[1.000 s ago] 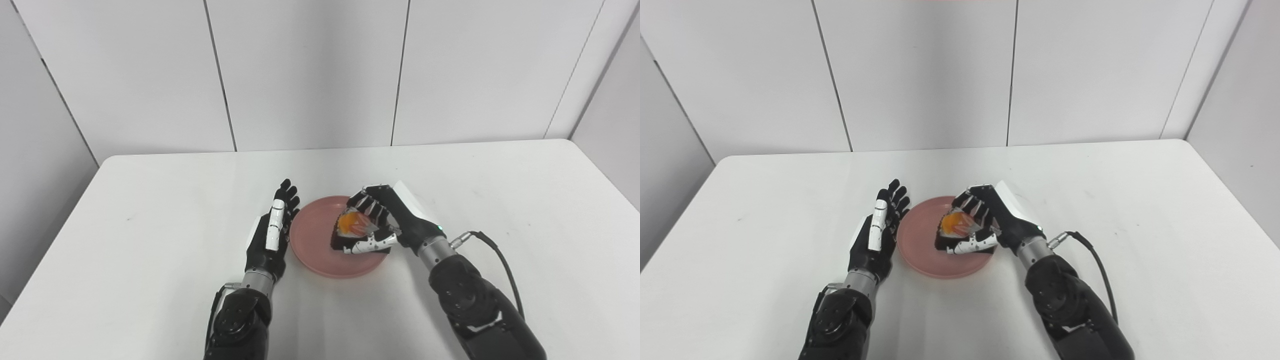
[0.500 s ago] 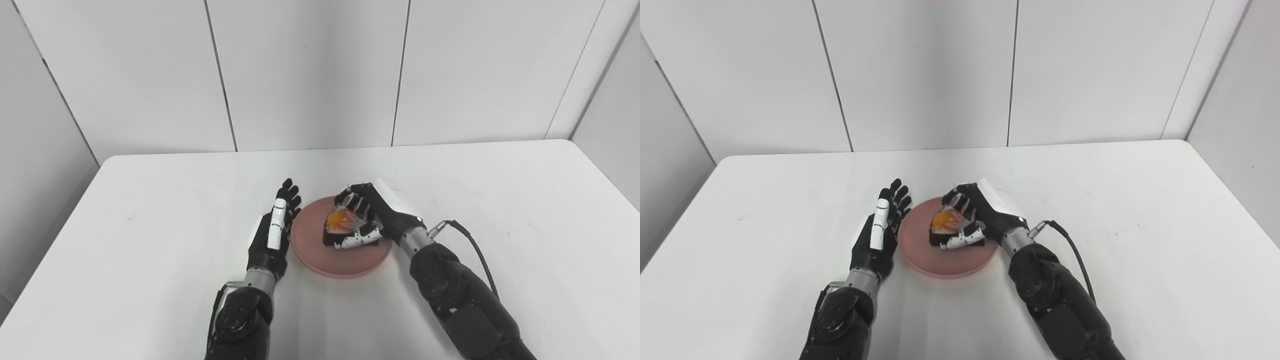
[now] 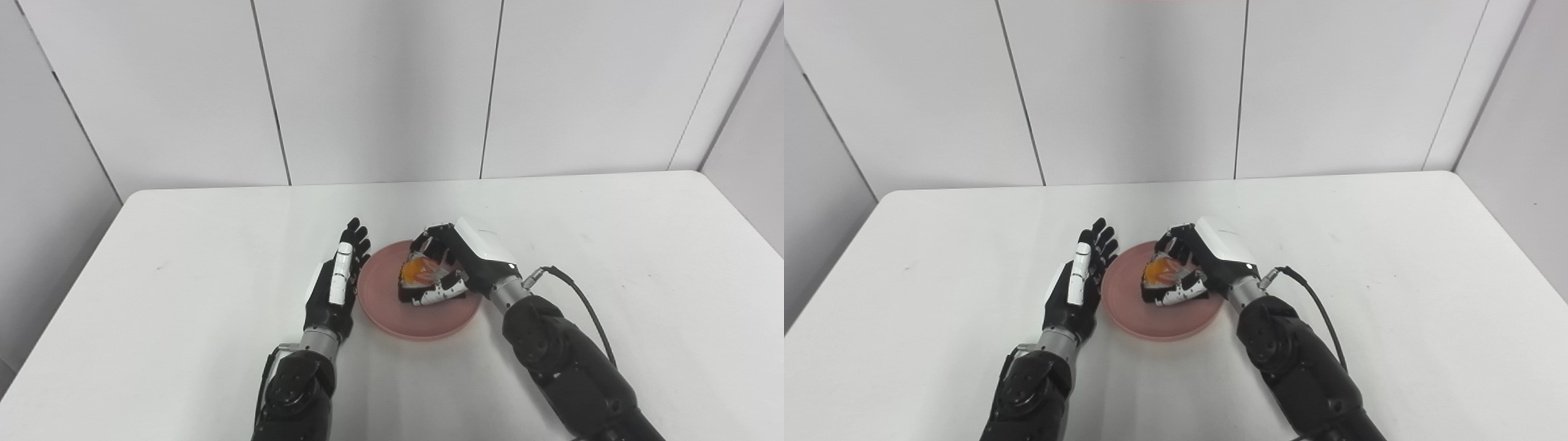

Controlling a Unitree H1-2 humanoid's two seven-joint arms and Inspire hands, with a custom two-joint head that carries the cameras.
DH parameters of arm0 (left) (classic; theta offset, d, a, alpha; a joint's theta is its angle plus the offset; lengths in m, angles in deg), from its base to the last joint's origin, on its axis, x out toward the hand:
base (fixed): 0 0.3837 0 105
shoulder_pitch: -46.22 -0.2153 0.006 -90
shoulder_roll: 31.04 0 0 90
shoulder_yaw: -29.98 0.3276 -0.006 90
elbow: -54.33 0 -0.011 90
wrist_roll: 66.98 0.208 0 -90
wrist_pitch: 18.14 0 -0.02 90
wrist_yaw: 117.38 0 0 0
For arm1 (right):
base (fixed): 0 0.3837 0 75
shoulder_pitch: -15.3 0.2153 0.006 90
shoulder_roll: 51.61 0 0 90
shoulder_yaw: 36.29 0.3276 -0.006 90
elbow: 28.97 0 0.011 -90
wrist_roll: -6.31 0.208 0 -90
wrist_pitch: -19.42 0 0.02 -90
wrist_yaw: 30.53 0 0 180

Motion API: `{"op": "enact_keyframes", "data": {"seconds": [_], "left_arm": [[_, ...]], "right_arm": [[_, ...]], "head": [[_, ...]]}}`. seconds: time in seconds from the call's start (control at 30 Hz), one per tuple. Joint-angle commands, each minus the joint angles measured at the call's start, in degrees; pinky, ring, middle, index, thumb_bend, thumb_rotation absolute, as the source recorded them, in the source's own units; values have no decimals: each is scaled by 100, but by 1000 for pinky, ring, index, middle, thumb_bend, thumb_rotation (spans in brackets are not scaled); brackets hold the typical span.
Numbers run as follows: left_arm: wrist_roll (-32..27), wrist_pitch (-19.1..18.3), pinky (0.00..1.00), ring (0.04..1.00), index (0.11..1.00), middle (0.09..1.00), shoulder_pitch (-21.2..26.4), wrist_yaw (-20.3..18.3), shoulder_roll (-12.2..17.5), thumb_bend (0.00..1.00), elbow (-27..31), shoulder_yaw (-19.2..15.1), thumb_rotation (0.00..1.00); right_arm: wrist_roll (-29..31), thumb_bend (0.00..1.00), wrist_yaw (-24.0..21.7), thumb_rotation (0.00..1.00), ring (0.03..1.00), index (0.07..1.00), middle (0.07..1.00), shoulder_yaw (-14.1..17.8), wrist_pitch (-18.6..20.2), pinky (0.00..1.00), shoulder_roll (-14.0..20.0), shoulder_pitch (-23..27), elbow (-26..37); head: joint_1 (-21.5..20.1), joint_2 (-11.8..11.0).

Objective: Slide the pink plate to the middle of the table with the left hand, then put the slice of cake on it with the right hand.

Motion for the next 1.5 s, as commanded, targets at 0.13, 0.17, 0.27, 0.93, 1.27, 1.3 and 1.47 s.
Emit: {"op": "enact_keyframes", "data": {"seconds": [0.13, 0.17, 0.27, 0.93, 1.27, 1.3, 1.47], "left_arm": [[48, 33, 1000, 1000, 1000, 1000, 3, 61, -77, 654, 4, 46, 1000], [46, 17, 1000, 1000, 1000, 1000, -1, 58, -76, 661, 14, 49, 1000], [19, 20, 1000, 1000, 1000, 1000, 3, 37, -72, 664, 1, 44, 1000], [0, 36, 1000, 1000, 1000, 1000, -23, 7, -48, 635, 82, 44, 1000], [55, 234, 1000, 1000, 1000, 1000, -40, 25, 0, 629, 85, 26, 1000], [79, 266, 1000, 1000, 1000, 1000, -43, 33, 9, 633, 88, 33, 1000], [101, 265, 1000, 1000, 1000, 1000, -77, 37, 20, 622, 164, 23, 1000]], "right_arm": [[69, 543, -352, 258, 659, 623, 688, -19, -135, 574, 201, 66, 411], [74, 569, -436, 358, 707, 709, 727, -26, -113, 611, 227, 50, 447], [156, 603, -609, 472, 773, 786, 782, 11, -108, 668, 265, -27, 578], [661, 652, -427, 633, 992, 967, 1000, 364, -761, 932, 329, -505, 848], [1302, 623, -62, 800, 997, 1000, 1000, 1060, -772, 920, 37, -1002, 1238], [1364, 613, -53, 848, 995, 1000, 1000, 1099, -786, 922, 14, -1013, 1236], [1607, 589, -5, 932, 1000, 1000, 1000, 1251, -813, 990, -99, -1076, 1280]], "head": [[7, 8], [9, 24], [-7, 25], [-1, 60], [-42, 78], [-42, 78], [-59, 95]]}}
